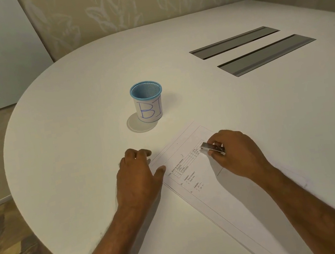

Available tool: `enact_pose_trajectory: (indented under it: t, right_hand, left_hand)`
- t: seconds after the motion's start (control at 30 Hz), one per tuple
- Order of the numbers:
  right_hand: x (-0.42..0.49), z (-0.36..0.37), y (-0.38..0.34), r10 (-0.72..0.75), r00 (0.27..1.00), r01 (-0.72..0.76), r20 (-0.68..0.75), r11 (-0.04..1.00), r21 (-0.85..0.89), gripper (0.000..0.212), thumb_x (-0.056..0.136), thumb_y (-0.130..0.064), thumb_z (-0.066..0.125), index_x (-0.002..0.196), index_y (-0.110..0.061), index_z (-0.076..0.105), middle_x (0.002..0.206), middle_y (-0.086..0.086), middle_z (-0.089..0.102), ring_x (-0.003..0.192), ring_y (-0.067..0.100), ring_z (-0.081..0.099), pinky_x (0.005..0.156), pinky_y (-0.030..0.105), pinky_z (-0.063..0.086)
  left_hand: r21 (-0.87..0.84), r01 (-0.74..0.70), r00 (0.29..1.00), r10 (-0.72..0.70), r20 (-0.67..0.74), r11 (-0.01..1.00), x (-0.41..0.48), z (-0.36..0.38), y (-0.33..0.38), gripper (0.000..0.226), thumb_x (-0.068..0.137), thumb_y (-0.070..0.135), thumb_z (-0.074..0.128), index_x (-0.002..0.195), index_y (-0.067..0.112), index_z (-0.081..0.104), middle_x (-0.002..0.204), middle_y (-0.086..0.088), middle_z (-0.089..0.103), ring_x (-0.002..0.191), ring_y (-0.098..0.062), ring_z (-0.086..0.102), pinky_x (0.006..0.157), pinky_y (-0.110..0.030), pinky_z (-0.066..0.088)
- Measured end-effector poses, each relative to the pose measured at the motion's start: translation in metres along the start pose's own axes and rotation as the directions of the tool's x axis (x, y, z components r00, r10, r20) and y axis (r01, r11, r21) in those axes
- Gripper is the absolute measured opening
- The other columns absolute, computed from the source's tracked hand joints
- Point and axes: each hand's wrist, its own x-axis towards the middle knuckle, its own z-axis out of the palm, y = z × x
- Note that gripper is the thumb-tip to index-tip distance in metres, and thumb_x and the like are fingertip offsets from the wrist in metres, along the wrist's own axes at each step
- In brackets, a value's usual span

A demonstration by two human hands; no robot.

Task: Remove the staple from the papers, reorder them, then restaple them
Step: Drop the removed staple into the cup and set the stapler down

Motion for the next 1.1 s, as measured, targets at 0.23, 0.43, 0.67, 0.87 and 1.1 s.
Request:
enact_pose_trajectory:
  t: [0.23,0.43,0.67,0.87,1.1]
  right_hand:
    - [0.012,-0.003,-0.001,-0.128,0.988,0.127,-0.081,0.992,-0.018,0.017,0.084,-0.033,0.068,0.097,-0.022,0.067,0.097,-0.006,0.065,0.091,0.015,0.056,0.084,0.034,0.035]
    - [0.044,-0.011,-0.023,-0.22,0.969,0.197,0.11,0.962,0.187,0.006,0.083,-0.02,0.071,0.088,-0.018,0.069,0.089,-0.004,0.066,0.076,0.004,0.053,0.076,0.025,0.042]
    - [0.067,0.003,-0.029,-0.156,0.87,0.012,0.468,0.955,0.296,0.016,0.071,-0.023,0.083,0.082,-0.018,0.072,0.073,-0.006,0.065,0.058,-0.003,0.051,0.054,0.007,0.04]
    - [0.071,0.011,-0.029,-0.154,0.859,-0.022,0.489,0.942,0.335,0.019,0.066,-0.026,0.086,0.078,-0.019,0.072,0.064,-0.01,0.06,0.055,-0.001,0.049,0.051,0.007,0.037]
    - [0.075,0.014,-0.033,-0.136,0.856,-0.015,0.499,0.958,0.287,0.016,0.068,-0.025,0.084,0.077,-0.021,0.072,0.067,-0.003,0.058,0.061,0.009,0.05,0.065,0.029,0.044]
  left_hand:
    - [-0.137,-0.094,0.995,0.096,0.007,0.986,0.005,-0.001,-0.001,0.032,0.084,0.036,0.07,0.109,0.016,0.068,0.101,0.001,0.061,0.086,-0.015,0.058,0.073,-0.023,0.045]
    - [-0.136,-0.275,0.939,0.296,0.175,0.952,0.021,-0.003,-0.009,0.031,0.084,0.038,0.069,0.108,0.02,0.068,0.091,0.009,0.056,0.076,-0.005,0.05,0.068,-0.018,0.041]
    - [-0.136,-0.29,0.928,0.313,0.2,0.947,0.029,0.001,-0.022,0.044,0.075,0.054,0.072,0.106,0.024,0.067,0.088,0.012,0.055,0.079,-0.008,0.054,0.069,-0.022,0.045]
    - [-0.185,-0.285,0.933,0.317,0.171,0.94,0.028,0.003,-0.024,0.043,0.072,0.053,0.076,0.103,0.024,0.069,0.085,0.017,0.055,0.076,-0.004,0.054,0.065,-0.013,0.039]
    - [-0.221,-0.265,0.941,0.302,0.152,0.938,0.026,0.003,-0.023,0.042,0.073,0.05,0.077,0.105,0.024,0.069,0.087,0.018,0.056,0.077,-0.002,0.054,0.066,-0.009,0.037]
